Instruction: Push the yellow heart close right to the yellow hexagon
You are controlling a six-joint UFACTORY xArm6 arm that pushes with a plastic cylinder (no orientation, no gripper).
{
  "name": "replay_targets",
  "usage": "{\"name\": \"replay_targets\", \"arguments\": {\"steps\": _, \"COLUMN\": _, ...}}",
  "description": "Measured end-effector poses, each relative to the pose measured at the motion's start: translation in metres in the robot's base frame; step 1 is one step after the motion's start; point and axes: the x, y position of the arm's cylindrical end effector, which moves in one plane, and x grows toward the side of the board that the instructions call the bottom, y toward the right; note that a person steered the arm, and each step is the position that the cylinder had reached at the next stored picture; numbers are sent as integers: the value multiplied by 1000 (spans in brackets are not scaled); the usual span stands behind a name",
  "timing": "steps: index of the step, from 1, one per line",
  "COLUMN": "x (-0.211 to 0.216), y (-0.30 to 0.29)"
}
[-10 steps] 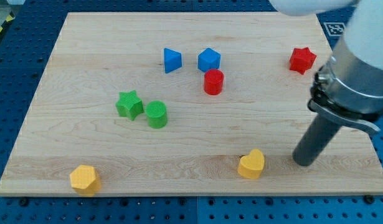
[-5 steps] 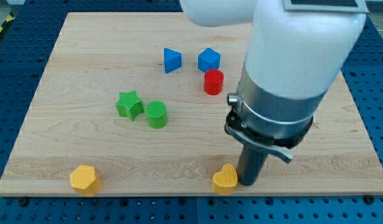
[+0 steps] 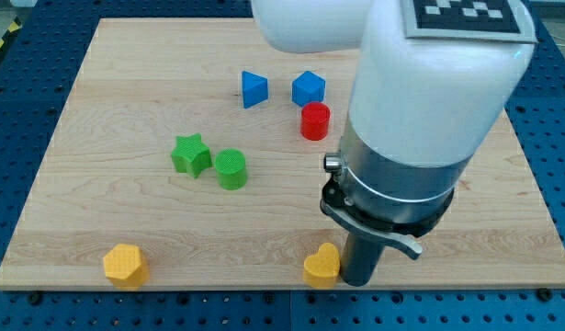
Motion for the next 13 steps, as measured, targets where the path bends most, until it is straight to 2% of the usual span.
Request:
{"name": "replay_targets", "arguments": {"steps": 7, "x": 0, "y": -85}}
{"name": "replay_targets", "arguments": {"steps": 13, "x": 0, "y": -184}}
